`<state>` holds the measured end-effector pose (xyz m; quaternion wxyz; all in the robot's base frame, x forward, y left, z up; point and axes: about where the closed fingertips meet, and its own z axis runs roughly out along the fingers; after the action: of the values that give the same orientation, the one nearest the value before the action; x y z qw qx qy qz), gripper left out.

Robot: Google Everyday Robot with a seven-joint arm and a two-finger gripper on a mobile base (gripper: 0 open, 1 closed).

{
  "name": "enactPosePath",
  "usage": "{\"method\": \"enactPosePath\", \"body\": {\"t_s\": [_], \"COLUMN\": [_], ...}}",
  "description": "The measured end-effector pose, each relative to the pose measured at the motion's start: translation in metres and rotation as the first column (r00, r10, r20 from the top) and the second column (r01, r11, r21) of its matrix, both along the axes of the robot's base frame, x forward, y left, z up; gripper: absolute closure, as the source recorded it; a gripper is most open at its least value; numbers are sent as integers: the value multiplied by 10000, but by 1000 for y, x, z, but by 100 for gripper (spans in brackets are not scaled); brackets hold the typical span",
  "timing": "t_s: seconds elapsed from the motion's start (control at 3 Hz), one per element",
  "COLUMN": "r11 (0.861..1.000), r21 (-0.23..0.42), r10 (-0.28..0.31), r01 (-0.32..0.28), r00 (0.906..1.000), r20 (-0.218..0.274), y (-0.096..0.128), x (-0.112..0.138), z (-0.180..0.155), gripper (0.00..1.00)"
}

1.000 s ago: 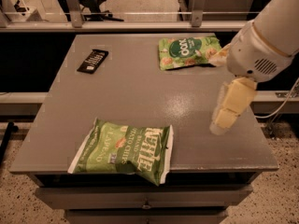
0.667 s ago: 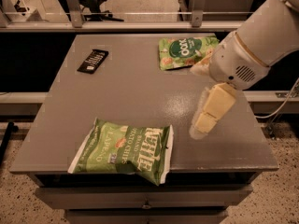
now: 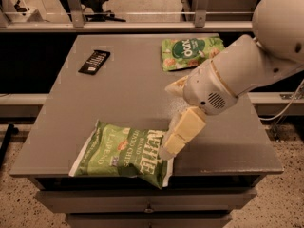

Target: Move green jalapeno chip bag near green rice chip bag

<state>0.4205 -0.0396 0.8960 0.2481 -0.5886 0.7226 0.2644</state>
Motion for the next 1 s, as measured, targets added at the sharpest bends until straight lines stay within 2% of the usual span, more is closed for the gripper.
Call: {"method": "enactPosePath", "body": {"t_s": [0.33,0.67,1.0], "r11": [9996,9997,9998], "r21": [265,224,172], "r10": [-45,-8,-14], "r01": [41,10,24], "r00": [9999,10000,9985], "r20": [130,-68,-553], "y": [19,30,37], "x": [-1,-1,-4], "z": [-21,-34,-44], "gripper": [0,17,41]}}
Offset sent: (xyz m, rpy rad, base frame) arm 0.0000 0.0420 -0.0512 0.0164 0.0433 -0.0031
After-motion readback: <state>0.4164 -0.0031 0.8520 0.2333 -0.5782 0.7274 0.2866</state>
